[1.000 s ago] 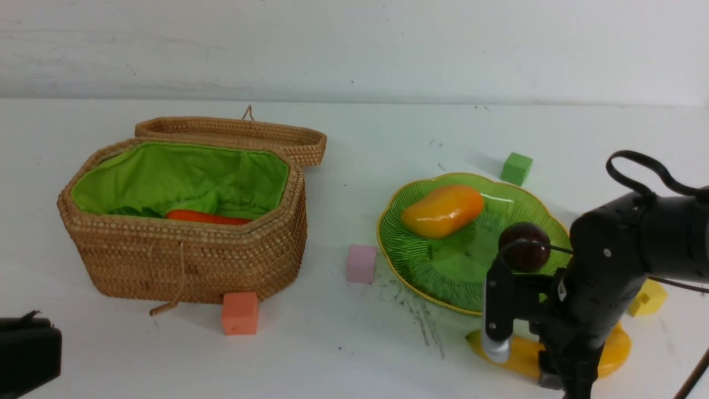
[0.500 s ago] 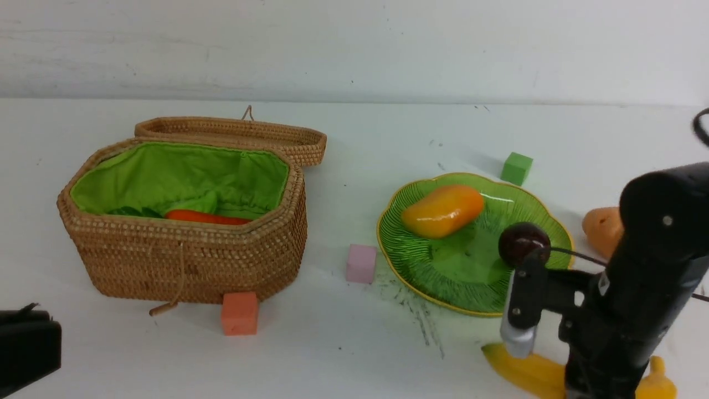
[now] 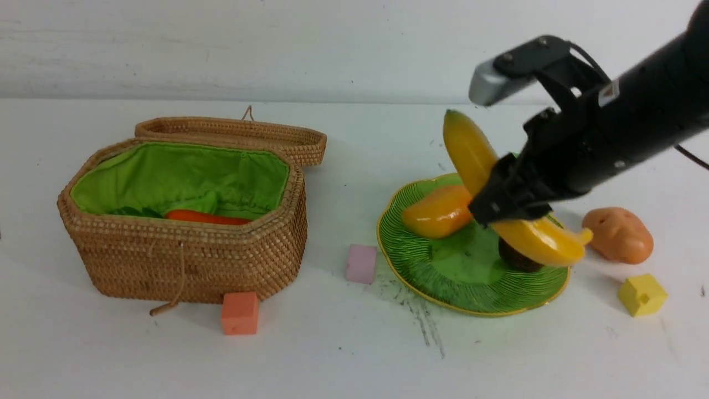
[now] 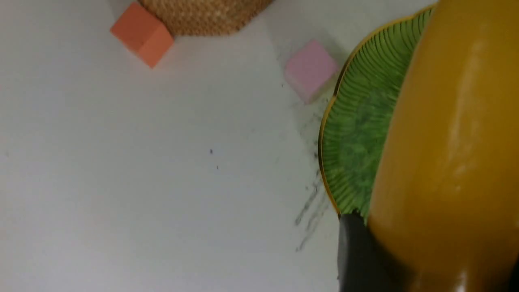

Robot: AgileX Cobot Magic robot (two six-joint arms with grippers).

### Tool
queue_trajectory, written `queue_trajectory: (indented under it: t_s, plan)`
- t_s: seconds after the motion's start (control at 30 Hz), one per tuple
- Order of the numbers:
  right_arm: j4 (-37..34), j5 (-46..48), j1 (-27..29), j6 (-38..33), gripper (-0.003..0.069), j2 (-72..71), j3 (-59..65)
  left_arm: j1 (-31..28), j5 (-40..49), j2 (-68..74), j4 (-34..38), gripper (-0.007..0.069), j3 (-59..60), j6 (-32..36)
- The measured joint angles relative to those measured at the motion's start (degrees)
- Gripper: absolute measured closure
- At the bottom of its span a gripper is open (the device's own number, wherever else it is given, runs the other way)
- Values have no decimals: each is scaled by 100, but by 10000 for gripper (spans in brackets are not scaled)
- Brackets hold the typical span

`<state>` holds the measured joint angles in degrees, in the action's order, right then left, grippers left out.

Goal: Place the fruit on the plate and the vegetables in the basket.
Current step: Use the right arm to grab a banana and put it into the right plate

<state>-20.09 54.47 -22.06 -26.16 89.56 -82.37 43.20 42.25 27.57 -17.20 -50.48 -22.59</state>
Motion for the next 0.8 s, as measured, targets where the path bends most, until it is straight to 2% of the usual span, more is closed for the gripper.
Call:
queue_trajectory:
  t_s: [0.2, 0.43, 0.8]
  plan:
    - [-168, -2, 0, 219, 347, 889, -572, 0, -5, 0, -122, 567, 0, -253]
    - [380, -41, 0, 910, 347, 1774, -855, 0, 1, 0, -135, 564, 0, -291]
    - [673, -280, 0, 962, 347, 2085, -865, 0, 41, 0, -135, 554, 0, -296]
